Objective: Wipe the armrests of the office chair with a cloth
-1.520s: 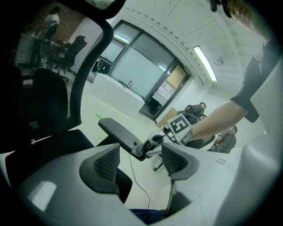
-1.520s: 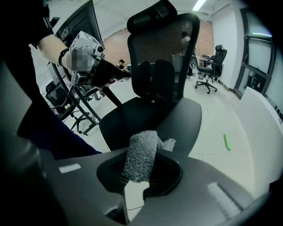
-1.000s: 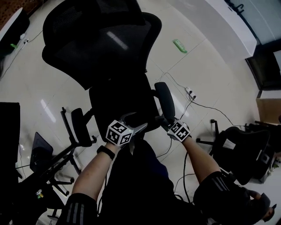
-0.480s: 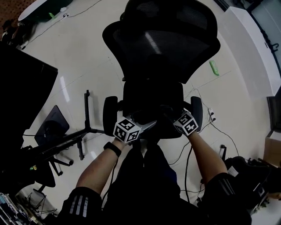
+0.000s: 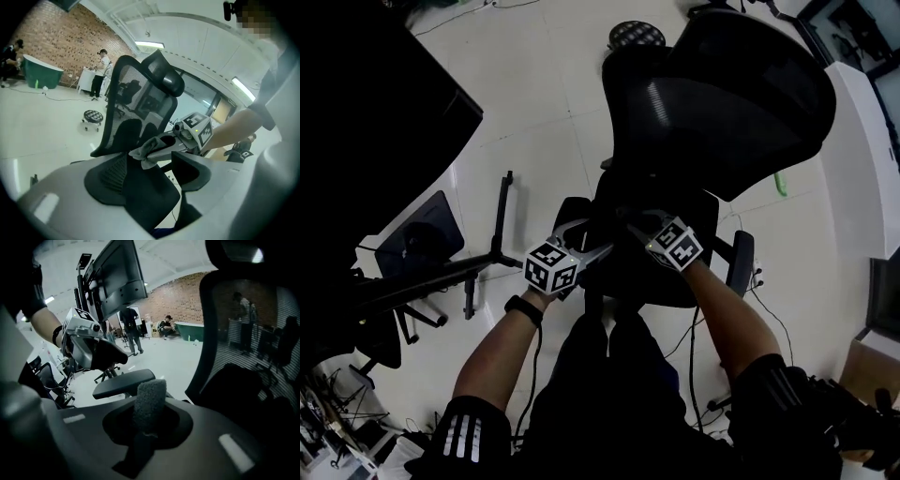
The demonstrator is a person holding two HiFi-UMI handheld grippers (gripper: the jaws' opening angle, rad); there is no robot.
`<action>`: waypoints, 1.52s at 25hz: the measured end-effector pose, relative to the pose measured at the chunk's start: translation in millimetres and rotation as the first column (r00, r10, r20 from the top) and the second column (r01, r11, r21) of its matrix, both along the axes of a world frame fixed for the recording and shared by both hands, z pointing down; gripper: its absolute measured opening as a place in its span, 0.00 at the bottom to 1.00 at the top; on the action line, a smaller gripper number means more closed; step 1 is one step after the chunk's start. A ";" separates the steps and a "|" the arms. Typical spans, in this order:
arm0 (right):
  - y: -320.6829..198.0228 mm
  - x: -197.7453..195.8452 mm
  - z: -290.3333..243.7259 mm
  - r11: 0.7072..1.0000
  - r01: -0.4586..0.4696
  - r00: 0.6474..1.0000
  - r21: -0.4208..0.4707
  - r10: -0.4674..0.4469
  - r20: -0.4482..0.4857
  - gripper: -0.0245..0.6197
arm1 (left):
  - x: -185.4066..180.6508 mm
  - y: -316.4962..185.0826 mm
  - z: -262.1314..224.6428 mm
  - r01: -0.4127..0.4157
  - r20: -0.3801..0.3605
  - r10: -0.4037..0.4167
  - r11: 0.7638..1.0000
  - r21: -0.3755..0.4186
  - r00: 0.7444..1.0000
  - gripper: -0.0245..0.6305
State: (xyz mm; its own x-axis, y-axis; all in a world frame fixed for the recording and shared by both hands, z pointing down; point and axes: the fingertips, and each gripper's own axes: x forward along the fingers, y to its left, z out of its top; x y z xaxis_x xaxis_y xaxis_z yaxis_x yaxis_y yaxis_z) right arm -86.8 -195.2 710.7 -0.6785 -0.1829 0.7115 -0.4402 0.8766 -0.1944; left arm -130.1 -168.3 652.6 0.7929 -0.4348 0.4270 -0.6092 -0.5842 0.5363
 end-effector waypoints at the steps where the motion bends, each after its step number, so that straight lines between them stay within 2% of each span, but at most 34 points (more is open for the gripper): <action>1: -3.2 -12.0 1.2 1.000 0.016 1.000 -0.001 -0.016 0.001 0.09 | -10.7 -2.1 0.3 0.021 0.001 -0.021 1.000 0.001 1.000 0.53; 9: -20.0 -89.3 11.5 0.995 0.092 0.996 -0.025 -0.092 -0.011 0.09 | -76.7 -0.8 8.4 0.149 -0.005 -0.149 0.989 -0.015 0.989 0.53; 14: -34.0 -126.9 29.8 0.995 0.093 0.995 -0.026 -0.094 -0.042 0.09 | -103.8 10.4 17.2 0.184 -0.007 -0.184 0.983 -0.021 0.983 0.53; 20: -31.2 -145.1 52.4 0.993 0.114 0.984 -0.018 -0.115 -0.138 0.09 | -122.6 27.8 26.3 0.217 -0.007 -0.217 0.976 -0.033 0.976 0.53; 26: -20.1 -153.4 55.8 0.995 0.101 0.985 -0.012 -0.101 -0.140 0.09 | -135.8 43.7 29.5 0.240 -0.010 -0.240 0.970 -0.038 0.971 0.53; 34: 35.0 -171.9 49.1 0.980 0.196 0.973 -0.016 -0.196 -0.121 0.09 | -146.0 70.2 30.0 0.259 -0.010 -0.259 0.965 -0.047 0.966 0.53; 38: 70.9 -177.9 48.5 0.962 0.272 0.956 -0.013 -0.271 -0.115 0.09 | -149.7 81.3 27.9 0.271 -0.013 -0.271 0.962 -0.047 0.962 0.53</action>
State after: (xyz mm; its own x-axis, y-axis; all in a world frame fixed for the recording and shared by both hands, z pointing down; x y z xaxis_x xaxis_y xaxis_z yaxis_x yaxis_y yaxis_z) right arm -264.8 -124.3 759.2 -0.6171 -0.0055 0.7869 -0.2047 0.9667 -0.1538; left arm -279.8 -87.0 680.5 0.6562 -0.6154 0.4367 -0.7308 -0.3741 0.5709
